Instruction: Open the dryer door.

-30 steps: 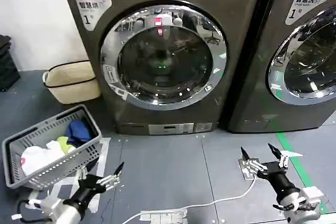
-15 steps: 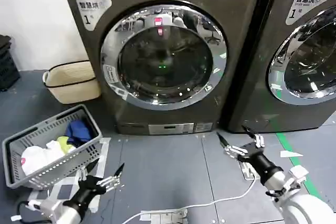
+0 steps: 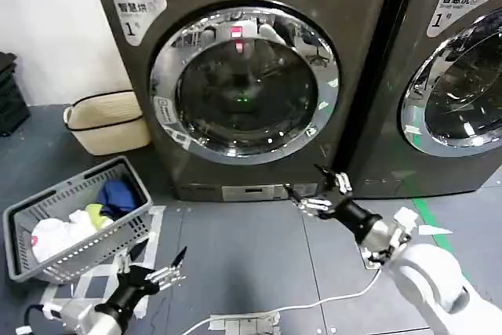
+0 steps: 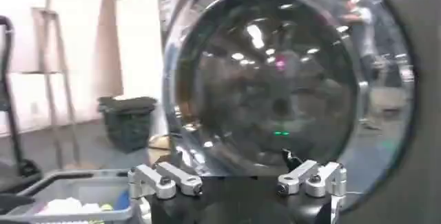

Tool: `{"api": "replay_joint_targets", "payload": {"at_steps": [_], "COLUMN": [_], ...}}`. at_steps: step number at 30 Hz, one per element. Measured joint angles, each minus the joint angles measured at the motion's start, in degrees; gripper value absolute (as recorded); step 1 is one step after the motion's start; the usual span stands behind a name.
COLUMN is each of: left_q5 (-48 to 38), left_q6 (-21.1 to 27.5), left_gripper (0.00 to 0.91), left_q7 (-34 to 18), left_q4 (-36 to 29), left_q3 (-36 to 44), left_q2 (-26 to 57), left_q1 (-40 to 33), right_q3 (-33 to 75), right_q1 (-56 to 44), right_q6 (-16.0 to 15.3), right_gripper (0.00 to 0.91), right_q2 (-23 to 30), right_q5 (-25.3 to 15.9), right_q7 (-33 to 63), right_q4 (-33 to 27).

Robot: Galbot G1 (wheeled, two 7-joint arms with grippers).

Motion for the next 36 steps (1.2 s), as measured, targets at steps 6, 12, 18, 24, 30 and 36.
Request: {"api": "replay_joint_targets", "payload": {"at_steps": [6, 12, 18, 24, 30, 36], "left_q5": [0.36, 0.41, 0.55, 0.64, 0.66, 0.66], "left_q6": [-0.24, -0.54, -0.57, -0.58, -0.56, -0.51], "left_gripper": [0.907, 0.907, 0.907, 0.907, 0.907, 0.907], "left_q7": [0.02, 0.04, 0.03, 0.01, 0.01, 0.0], "left_q4": [-0.38, -0.68, -0.75, -0.75, -0.75, -0.73], "left_q3": [-0.01, -0.05, -0.05, -0.05, -0.06, -0.11], "left_q2": [-0.5, -0.77, -0.97, -1.02, -1.06, -1.1], "left_q1": [0.58, 0.98, 1.24, 1.15, 1.07, 1.04], "right_q3": [-8.12, -15.1, -20.53, -25.02, -28.44, -30.81], "right_q1": [10.1, 19.11, 25.93, 31.45, 35.49, 38.45], "right_q6": [-0.09, 0.08, 0.12, 0.42, 0.98, 1.07], "right_gripper": [0.907, 0.907, 0.907, 0.907, 0.907, 0.907], "right_q2": [0.71, 2.32, 4.44, 7.11, 9.77, 11.88], "right_q5": [1.02, 1.6, 2.15, 2.6, 2.54, 2.52], "right_q7": [0.05, 0.07, 0.16, 0.9, 1.2, 0.97], "right_q4": [-2.76, -6.05, -9.58, -13.62, -17.49, -20.87]}}
